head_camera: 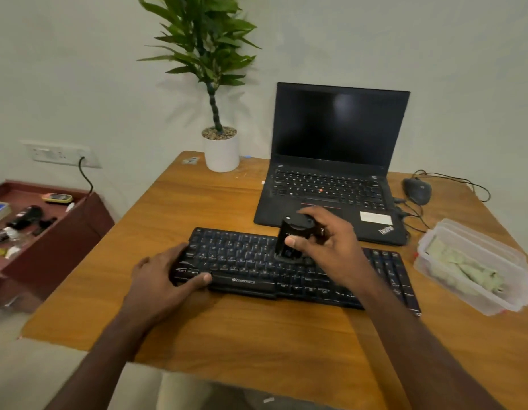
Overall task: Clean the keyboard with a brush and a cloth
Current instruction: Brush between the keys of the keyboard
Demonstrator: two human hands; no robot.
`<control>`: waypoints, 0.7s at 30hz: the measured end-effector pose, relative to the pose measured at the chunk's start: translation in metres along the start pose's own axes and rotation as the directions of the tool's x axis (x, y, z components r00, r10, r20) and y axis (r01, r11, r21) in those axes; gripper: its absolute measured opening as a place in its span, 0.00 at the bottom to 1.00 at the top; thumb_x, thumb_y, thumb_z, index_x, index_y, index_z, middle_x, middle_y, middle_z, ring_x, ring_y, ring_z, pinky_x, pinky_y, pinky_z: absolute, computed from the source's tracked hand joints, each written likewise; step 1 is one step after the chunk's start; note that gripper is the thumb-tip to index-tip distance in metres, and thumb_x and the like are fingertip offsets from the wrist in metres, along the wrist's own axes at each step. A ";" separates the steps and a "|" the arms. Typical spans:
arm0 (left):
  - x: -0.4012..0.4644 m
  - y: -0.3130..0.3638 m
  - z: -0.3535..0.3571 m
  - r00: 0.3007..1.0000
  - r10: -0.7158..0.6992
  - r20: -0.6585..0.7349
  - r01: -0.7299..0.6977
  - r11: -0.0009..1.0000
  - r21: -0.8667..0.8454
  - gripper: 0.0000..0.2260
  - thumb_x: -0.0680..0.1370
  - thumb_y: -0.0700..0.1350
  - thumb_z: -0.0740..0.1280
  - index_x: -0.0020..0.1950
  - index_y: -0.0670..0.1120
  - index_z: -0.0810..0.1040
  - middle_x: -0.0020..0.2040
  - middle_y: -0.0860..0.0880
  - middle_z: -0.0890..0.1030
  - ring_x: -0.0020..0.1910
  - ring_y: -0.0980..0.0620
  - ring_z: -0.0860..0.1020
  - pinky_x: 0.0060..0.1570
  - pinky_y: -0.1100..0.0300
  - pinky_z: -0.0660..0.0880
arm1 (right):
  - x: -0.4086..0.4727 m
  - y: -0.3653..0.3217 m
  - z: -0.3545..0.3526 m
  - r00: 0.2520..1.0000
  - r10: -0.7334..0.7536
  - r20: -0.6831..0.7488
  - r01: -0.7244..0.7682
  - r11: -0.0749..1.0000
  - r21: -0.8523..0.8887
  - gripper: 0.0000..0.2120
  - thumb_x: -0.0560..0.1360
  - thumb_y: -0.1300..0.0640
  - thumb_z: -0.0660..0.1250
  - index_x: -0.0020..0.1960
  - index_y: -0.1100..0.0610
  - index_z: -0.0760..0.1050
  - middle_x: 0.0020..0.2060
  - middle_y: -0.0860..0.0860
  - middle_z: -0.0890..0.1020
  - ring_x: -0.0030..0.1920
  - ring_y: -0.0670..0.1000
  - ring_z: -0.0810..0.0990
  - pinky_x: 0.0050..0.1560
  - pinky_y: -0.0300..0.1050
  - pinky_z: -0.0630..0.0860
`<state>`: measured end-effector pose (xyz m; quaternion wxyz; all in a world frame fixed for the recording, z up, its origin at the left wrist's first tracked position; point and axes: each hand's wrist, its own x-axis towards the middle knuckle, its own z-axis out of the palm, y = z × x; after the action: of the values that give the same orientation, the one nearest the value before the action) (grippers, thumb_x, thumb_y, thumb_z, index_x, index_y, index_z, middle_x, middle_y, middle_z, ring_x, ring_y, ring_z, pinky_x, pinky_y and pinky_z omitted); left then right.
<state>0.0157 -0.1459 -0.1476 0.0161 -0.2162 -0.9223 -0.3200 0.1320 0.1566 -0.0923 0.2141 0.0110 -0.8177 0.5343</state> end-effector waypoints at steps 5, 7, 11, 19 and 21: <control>-0.003 -0.024 0.004 1.000 0.007 -0.013 -0.008 0.994 -0.111 0.39 0.63 0.80 0.65 0.67 0.60 0.75 0.62 0.57 0.80 0.63 0.51 0.75 0.66 0.41 0.71 | 0.016 -0.010 0.040 0.995 -0.004 0.104 0.002 1.000 0.018 0.17 0.72 0.55 0.77 0.59 0.48 0.78 0.49 0.43 0.82 0.43 0.45 0.82 0.43 0.39 0.80; 0.001 -0.024 0.000 0.999 0.050 0.008 -0.049 0.997 -0.058 0.43 0.61 0.80 0.66 0.70 0.60 0.72 0.65 0.59 0.75 0.65 0.55 0.72 0.71 0.43 0.65 | 0.023 -0.014 0.053 0.991 -0.007 0.131 0.003 0.999 0.033 0.17 0.73 0.56 0.77 0.60 0.51 0.79 0.48 0.46 0.82 0.42 0.45 0.82 0.42 0.40 0.80; 0.012 -0.020 -0.007 0.957 0.181 0.226 -0.199 0.978 0.057 0.55 0.57 0.82 0.63 0.79 0.61 0.55 0.74 0.63 0.61 0.72 0.63 0.57 0.75 0.50 0.45 | 0.036 -0.022 0.088 0.985 -0.063 0.159 0.055 0.997 0.055 0.16 0.74 0.58 0.76 0.59 0.58 0.79 0.48 0.49 0.82 0.47 0.50 0.84 0.45 0.47 0.84; 0.021 -0.029 -0.006 0.951 0.181 0.252 -0.195 0.980 0.033 0.54 0.55 0.84 0.61 0.74 0.56 0.65 0.71 0.57 0.72 0.69 0.63 0.65 0.77 0.46 0.42 | 0.051 -0.030 0.146 0.971 -0.101 0.217 0.092 0.995 0.049 0.16 0.74 0.56 0.76 0.61 0.55 0.78 0.50 0.48 0.83 0.50 0.46 0.83 0.48 0.44 0.83; 0.021 -0.030 -0.005 0.952 0.175 0.252 -0.187 0.982 0.025 0.54 0.55 0.84 0.61 0.74 0.57 0.65 0.71 0.57 0.72 0.70 0.63 0.65 0.78 0.47 0.42 | 0.051 -0.025 0.150 0.962 -0.086 0.260 0.084 0.996 0.019 0.16 0.74 0.56 0.75 0.61 0.55 0.78 0.51 0.49 0.84 0.49 0.44 0.83 0.49 0.41 0.82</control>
<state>-0.0159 -0.1619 -0.1572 -0.0653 -0.3377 -0.9009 -0.2649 0.0413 0.0245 -0.1025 0.1273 0.1170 -0.8354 0.5217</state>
